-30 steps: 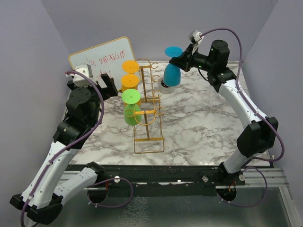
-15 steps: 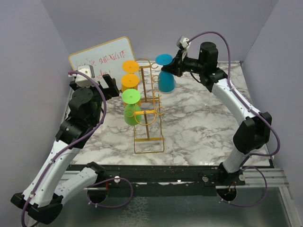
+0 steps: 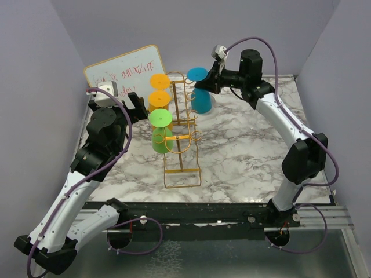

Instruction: Place the wine glass upside down on the wine glass rack

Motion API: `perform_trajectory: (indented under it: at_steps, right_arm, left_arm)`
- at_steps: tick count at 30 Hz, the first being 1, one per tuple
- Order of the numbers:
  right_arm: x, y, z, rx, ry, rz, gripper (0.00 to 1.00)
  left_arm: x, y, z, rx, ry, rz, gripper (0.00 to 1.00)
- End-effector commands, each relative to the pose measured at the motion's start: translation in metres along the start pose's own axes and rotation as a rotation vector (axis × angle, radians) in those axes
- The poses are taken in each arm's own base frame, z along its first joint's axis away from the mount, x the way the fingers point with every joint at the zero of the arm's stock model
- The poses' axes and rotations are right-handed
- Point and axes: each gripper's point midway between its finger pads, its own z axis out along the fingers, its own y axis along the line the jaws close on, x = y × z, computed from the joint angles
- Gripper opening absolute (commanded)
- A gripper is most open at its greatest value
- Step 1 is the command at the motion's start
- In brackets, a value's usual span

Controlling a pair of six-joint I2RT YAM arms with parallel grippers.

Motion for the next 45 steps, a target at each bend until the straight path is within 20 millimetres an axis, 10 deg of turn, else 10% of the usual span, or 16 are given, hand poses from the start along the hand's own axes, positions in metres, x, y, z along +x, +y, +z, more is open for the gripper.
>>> perform_trajectory:
  at_steps: [1,16,24,38,45]
  right_arm:
    - [0.001,0.009,0.008,-0.053,0.007,0.002,0.01]
    - [0.015,0.014,0.022,-0.057,0.046,-0.001,0.05]
    - [0.016,0.011,0.020,-0.016,0.052,0.006,0.32]
    - [0.011,0.028,-0.021,0.134,0.035,0.017,0.63]
    - [0.021,0.027,-0.065,0.382,0.045,0.070,0.69]
  left_arm:
    - [0.001,-0.006,-0.002,0.033,-0.004,-0.022,0.99]
    - [0.001,-0.005,-0.003,0.039,-0.003,-0.020,0.99]
    - [-0.010,-0.003,-0.004,0.028,-0.023,0.024,0.99]
    - [-0.036,-0.009,0.031,-0.067,0.001,0.114,0.99]
    - [-0.028,0.027,0.067,-0.174,0.085,0.110,0.98]
